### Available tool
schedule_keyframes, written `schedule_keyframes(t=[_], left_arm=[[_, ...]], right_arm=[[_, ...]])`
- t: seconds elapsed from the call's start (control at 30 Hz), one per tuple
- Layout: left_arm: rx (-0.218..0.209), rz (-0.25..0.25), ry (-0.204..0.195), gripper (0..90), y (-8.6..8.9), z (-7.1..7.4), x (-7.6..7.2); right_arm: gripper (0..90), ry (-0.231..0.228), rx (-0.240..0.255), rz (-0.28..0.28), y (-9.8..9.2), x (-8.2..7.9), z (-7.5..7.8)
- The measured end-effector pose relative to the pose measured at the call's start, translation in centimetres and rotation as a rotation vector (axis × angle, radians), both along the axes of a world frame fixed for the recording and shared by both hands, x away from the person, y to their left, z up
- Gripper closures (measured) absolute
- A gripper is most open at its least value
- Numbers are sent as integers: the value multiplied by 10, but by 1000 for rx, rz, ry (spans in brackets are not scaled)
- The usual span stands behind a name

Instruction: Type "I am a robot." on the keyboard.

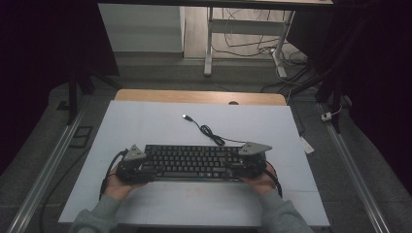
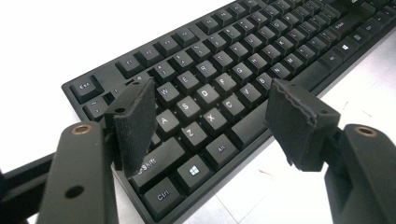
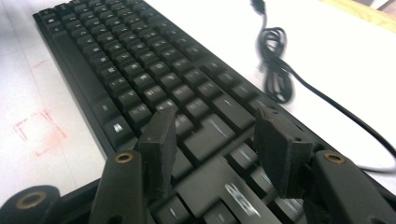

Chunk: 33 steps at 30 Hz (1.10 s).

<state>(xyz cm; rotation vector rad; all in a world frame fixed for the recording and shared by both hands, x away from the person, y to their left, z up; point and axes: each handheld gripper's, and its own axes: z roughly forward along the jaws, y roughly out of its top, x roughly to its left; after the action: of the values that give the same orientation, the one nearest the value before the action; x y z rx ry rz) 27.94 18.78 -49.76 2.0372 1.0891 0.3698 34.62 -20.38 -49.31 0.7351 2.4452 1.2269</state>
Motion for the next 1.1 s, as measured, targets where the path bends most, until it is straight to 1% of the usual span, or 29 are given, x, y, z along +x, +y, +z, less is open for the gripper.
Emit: schedule_keyframes(t=[0.07, 0.2, 0.3, 0.37, 0.5, 0.67, 0.73, 0.87, 0.9, 0.97, 1.07, 1.1], left_arm=[[-2, 0, -2, 334, 1, 1, -2], [-6, 1, -6, 330, 3, 2, -6], [-10, 1, -5, 327, 5, 2, -9], [-11, 3, -4, 324, 5, 2, -10], [-11, 1, -5, 318, 5, 2, -14], [-13, 2, -5, 314, 7, 1, -18], [-13, 5, -4, 313, 8, 1, -19], [-15, 9, -4, 312, 10, 0, -21], [-15, 10, -3, 311, 11, 0, -21], [-17, 11, -3, 311, 12, -1, -22], [-28, 13, 1, 311, 13, -1, -22], [-29, 14, 1, 311, 13, -1, -22]], right_arm=[[491, -7, 8, -7, -8, -1, 1], [489, -24, -13, -22, -21, -7, 1], [487, -23, -10, -29, -33, -10, 0], [487, -18, -13, -47, -42, -12, -1], [485, -26, -25, -73, -57, -16, -2], [483, -32, -13, -78, -72, -21, -5], [483, -28, -6, -83, -76, -23, -5], [483, -26, -10, -90, -82, -25, -6], [483, -28, -5, -88, -83, -25, -6], [483, -26, -11, -88, -84, -26, -6], [483, -28, -2, -85, -84, -26, -7], [483, -29, -10, -84, -84, -26, -6]])
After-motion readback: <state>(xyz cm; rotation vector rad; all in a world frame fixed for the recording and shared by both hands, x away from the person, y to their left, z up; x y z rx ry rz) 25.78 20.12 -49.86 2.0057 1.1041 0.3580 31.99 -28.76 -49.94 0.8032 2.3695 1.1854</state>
